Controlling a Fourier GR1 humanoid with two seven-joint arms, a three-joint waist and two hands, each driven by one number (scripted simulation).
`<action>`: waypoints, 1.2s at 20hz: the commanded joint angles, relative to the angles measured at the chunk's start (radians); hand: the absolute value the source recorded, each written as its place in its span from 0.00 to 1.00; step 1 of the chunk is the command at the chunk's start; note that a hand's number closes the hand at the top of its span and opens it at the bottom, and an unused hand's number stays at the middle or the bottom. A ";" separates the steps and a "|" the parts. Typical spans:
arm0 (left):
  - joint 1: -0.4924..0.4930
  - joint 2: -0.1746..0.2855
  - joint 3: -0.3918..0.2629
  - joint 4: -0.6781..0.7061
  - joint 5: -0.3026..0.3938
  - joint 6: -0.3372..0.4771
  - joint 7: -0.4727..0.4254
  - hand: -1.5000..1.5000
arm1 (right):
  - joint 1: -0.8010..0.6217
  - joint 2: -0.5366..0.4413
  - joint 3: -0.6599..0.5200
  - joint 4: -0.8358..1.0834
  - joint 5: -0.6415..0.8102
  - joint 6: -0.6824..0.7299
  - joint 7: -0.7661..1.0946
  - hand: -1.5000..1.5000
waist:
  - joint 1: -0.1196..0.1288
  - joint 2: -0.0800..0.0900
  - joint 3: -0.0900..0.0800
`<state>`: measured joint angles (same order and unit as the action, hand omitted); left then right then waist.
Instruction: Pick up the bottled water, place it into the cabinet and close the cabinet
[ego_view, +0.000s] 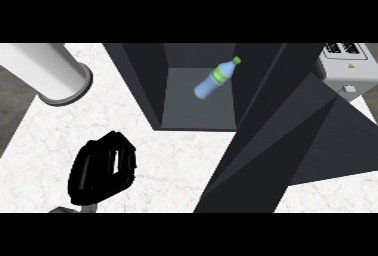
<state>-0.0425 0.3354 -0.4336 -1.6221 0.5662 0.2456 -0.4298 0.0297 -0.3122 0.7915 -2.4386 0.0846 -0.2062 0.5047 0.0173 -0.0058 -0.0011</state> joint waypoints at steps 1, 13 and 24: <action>0.075 0.077 0.082 -0.071 0.065 -0.065 0.008 1.00 | -0.133 0.155 0.148 0.060 0.067 -0.013 0.096 1.00 | 0.007 0.001 -0.002; 0.222 0.139 0.166 -0.163 0.096 -0.134 -0.028 1.00 | -0.508 0.301 0.153 0.242 0.205 -0.114 0.220 1.00 | 0.019 0.000 -0.003; 0.282 0.220 0.257 -0.130 0.151 -0.281 -0.052 1.00 | -0.676 0.305 -0.097 0.530 0.024 -0.282 0.171 1.00 | 0.046 0.017 -0.002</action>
<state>0.2242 0.5279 -0.2037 -1.7568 0.7064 0.0084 -0.4748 -0.5215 -0.1089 0.7887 -2.1195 0.1581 -0.4308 0.7047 0.0560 0.0055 -0.0033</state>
